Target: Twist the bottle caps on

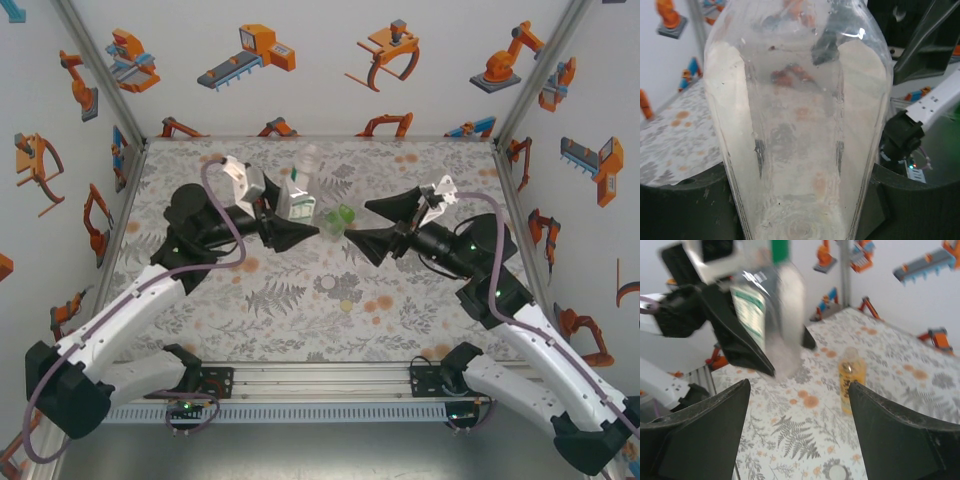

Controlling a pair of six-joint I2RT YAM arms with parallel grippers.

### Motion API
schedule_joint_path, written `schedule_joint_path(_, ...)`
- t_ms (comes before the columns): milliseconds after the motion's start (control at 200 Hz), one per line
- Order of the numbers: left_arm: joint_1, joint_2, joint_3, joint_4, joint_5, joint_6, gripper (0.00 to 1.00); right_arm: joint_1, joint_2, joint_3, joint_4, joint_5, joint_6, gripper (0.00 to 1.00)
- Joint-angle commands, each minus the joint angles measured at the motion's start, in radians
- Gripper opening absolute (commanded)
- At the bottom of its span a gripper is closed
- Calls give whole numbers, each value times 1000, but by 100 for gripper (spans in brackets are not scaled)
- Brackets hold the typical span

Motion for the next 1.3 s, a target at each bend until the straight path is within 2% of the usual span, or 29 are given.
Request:
schedule_joint_path(0,88,-47,36,-62,19,-16,20,8,38,-29,-123,199,128,67)
schedule_joint_path(215,212,-98,19,-162,8,49,17,76,186,48,-423,428,268,58)
schedule_joint_path(310,245,-115,-9,-174,-3,71,16,92,276,105,-568,464,324,58)
schedule_joint_path(591,255,-137,-29,-222,4,124,16,103,479,163,-787,501,412,56)
schedule_joint_path(736,255,-130,-33,-215,11,112,17,120,614,256,-924,609,429,59)
schedule_joint_path(846,255,-138,-36,-217,11,115,17,137,653,285,-937,626,416,63)
schedule_joint_path(956,258,-146,-39,-220,10,120,17,143,635,256,-869,605,419,67)
schedule_joint_path(1081,256,-145,-39,-219,10,118,17,143,619,222,-801,591,443,66)
schedule_joint_path(1297,258,-151,-46,-206,6,111,17,174,719,318,-840,621,443,65)
